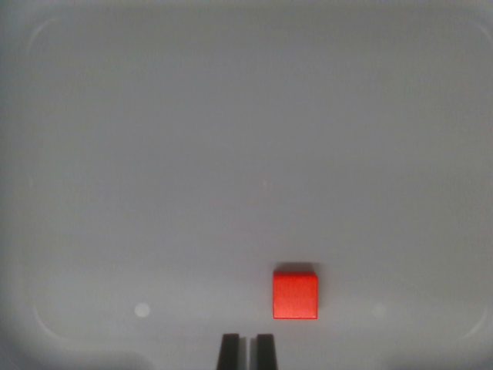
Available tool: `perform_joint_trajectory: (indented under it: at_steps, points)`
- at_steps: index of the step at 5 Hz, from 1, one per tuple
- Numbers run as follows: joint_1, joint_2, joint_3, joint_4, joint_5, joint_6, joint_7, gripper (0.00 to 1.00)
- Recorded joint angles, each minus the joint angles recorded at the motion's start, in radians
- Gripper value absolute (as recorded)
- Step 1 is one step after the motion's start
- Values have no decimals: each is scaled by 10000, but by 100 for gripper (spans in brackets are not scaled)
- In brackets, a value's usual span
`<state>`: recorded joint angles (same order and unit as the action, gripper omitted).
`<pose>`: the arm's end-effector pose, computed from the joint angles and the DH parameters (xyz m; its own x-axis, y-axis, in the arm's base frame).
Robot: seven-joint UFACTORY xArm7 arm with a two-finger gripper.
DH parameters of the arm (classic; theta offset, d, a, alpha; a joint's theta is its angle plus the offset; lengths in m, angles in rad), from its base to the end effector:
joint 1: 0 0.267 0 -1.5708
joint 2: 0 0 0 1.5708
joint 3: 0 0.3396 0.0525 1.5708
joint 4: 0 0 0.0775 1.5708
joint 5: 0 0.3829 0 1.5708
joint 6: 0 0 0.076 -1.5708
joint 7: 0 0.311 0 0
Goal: Reach red block
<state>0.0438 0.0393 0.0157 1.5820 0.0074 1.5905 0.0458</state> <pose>0.5107 0.0327 0.3567 0.9987 0.0138 -0.0481 0.0135 -0.9999 -0.0058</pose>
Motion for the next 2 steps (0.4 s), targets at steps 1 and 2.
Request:
perform_joint_trajectory:
  at_steps: [1, 2]
  points:
    - [-5, 6, -4, -87, -4, -94, 1, 0]
    - [-5, 6, -4, -87, -4, -94, 1, 0]
